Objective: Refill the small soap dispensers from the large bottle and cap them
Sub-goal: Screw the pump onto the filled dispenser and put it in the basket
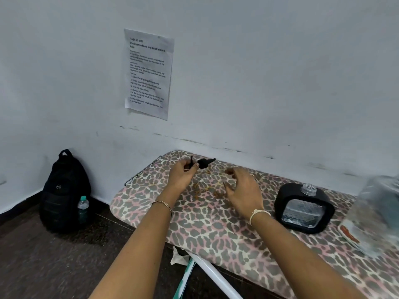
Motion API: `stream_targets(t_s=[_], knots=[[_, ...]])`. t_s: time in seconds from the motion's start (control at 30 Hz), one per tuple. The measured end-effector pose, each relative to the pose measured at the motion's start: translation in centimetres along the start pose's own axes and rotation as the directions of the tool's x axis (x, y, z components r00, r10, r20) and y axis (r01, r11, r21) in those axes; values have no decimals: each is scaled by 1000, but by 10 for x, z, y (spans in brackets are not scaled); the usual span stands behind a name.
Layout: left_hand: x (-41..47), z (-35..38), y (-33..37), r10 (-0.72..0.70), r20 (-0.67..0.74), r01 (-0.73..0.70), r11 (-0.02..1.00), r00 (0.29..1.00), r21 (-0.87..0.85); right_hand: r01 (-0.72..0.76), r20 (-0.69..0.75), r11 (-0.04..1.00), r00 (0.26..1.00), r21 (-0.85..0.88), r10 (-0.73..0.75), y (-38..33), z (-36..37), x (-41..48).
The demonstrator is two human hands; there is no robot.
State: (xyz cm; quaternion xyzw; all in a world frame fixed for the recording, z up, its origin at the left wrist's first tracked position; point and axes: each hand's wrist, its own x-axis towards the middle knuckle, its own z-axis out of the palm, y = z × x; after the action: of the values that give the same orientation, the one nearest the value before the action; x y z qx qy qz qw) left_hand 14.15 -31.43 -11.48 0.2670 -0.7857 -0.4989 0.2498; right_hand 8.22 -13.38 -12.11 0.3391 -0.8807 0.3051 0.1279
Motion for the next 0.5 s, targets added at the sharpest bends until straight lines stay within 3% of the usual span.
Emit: stream_targets(t_s=[0.23, 0.5], knots=[[-47, 18, 68, 227, 127, -214, 971, 966, -107, 106, -109, 994, 989, 8, -105, -1, -62, -2], [-98, 44, 128, 347, 165, -322, 933, 923, -158, 105, -210, 994, 973, 23, -98, 11, -118, -26]])
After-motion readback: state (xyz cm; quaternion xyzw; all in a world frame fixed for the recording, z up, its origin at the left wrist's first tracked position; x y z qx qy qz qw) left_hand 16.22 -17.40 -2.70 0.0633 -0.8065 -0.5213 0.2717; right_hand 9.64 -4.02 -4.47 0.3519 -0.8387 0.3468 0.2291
